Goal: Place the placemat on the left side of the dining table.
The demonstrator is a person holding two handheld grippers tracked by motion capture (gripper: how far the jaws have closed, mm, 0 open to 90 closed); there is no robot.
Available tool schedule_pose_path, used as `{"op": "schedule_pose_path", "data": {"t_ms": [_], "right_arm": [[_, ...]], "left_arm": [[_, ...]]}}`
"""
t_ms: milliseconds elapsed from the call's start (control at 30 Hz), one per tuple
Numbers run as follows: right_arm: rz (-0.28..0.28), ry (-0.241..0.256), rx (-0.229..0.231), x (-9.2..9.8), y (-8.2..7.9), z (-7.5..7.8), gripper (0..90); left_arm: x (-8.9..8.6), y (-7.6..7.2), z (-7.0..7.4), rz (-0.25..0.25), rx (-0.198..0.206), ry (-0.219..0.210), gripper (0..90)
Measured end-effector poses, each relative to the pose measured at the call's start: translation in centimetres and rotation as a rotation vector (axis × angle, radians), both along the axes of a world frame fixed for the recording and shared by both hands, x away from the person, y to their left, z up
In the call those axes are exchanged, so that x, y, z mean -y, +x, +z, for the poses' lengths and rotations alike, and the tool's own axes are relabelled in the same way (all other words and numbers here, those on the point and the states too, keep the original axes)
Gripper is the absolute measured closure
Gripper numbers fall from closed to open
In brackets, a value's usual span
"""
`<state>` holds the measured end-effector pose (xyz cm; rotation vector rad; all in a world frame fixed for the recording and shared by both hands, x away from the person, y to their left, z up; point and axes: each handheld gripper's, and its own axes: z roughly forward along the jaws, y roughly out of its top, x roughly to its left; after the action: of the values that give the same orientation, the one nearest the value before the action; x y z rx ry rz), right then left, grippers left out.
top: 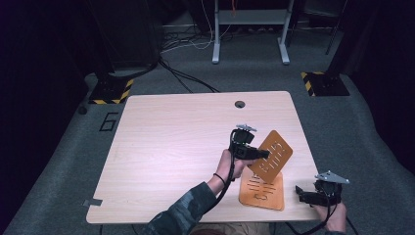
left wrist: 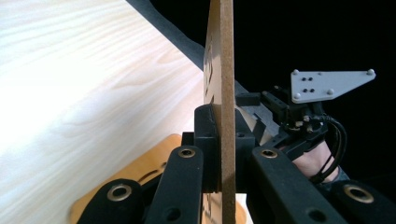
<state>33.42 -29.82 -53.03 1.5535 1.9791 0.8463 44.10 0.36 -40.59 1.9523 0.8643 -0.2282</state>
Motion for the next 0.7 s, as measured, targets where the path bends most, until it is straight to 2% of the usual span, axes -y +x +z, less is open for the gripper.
{"op": "schedule_pose_path", "data": {"t_ms": [400, 700], "right_arm": [[-0.002, 0.003, -0.004, -0.1, 0.2, 0.0, 0.0], [0.010, 0.001, 0.000, 0.0, 0.3, 0.0, 0.0]], "left_arm": [[-4.2, 1.6, 0.6, 0.078, 0.006, 0.001, 86.0], [-6.4, 2.3, 0.6, 0.120, 0.012, 0.007, 86.0]]}}
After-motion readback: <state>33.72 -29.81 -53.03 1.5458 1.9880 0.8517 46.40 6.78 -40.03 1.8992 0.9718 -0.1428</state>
